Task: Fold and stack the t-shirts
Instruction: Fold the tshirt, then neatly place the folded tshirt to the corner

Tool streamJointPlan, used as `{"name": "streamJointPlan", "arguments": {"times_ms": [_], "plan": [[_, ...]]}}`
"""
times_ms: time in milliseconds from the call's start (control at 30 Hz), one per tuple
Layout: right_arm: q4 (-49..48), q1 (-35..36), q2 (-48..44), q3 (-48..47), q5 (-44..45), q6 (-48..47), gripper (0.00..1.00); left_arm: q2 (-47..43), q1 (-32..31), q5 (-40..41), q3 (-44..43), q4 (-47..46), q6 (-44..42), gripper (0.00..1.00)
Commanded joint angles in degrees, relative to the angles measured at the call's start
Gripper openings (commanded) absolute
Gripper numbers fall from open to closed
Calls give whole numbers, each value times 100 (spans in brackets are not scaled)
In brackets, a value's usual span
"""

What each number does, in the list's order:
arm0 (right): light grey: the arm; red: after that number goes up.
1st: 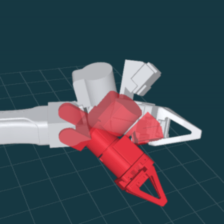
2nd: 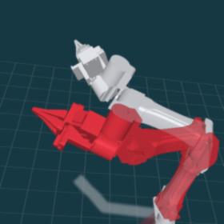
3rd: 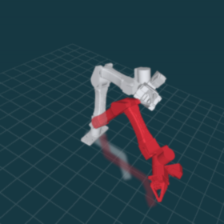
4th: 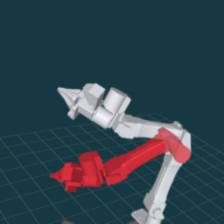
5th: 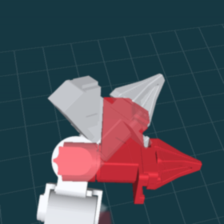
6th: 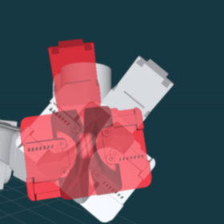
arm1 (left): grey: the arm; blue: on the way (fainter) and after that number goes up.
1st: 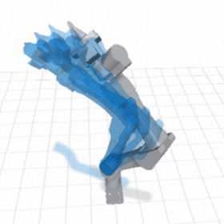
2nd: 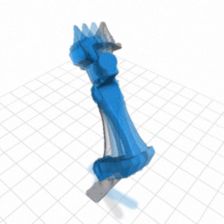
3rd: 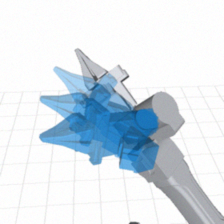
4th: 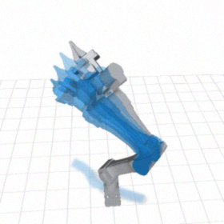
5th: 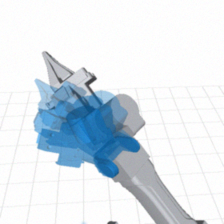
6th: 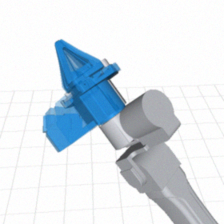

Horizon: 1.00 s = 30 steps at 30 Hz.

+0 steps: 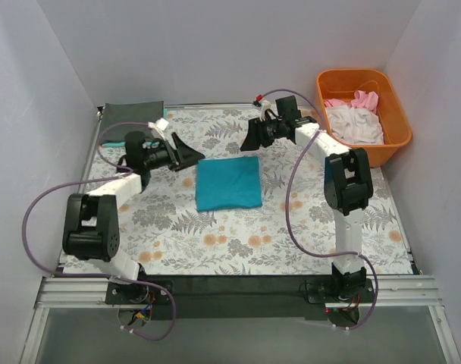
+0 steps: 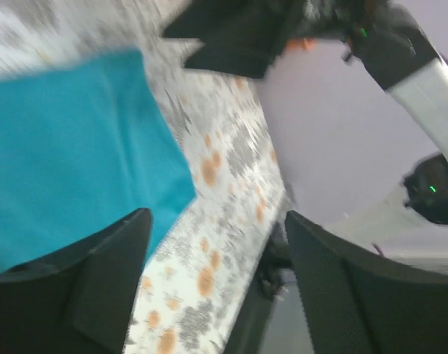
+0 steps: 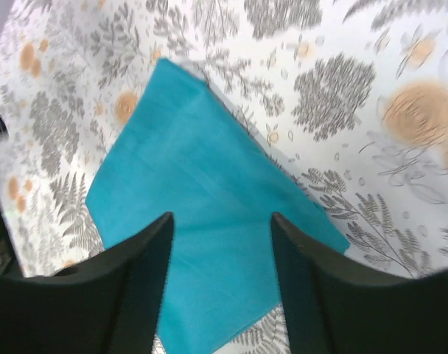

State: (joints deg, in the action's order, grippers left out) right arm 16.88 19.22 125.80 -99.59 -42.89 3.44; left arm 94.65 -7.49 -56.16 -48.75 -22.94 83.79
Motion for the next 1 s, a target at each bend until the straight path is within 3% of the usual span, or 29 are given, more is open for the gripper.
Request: {"name": "streamJointPlan", "arguments": {"times_ms": [0,67,100,167,300,567,800,967], "plan": [[332,537,-679,-331,1376,-318,55,-902,694,507,-222,1202,-819,72],[604,748,-609,-595,1678,-318,59,-1219,1307,606,-161,1580,-943,78],[719,984,-548,-727,1957,-318,64,-1308,1494,659,-144,1704,-961,86],[886,1232,-285,-1263,2240,-318,69,-1466,2098,747,-65,1897,-970,89],[1343,1970,348,-2291,3258,-186,62,-1818,2866,852,181,2091,-1013,93],[1089,2823,1218,-2819,4086,-98,59,-2003,3016,1090,384,2567,-1269,93],[782,3202,1728,-2987,5571,-256,50,-2196,3016,1160,788,2558,-1382,95],[641,3255,1808,-2838,5670,-256,49,-2241,3016,1195,999,2540,-1497,95]]}}
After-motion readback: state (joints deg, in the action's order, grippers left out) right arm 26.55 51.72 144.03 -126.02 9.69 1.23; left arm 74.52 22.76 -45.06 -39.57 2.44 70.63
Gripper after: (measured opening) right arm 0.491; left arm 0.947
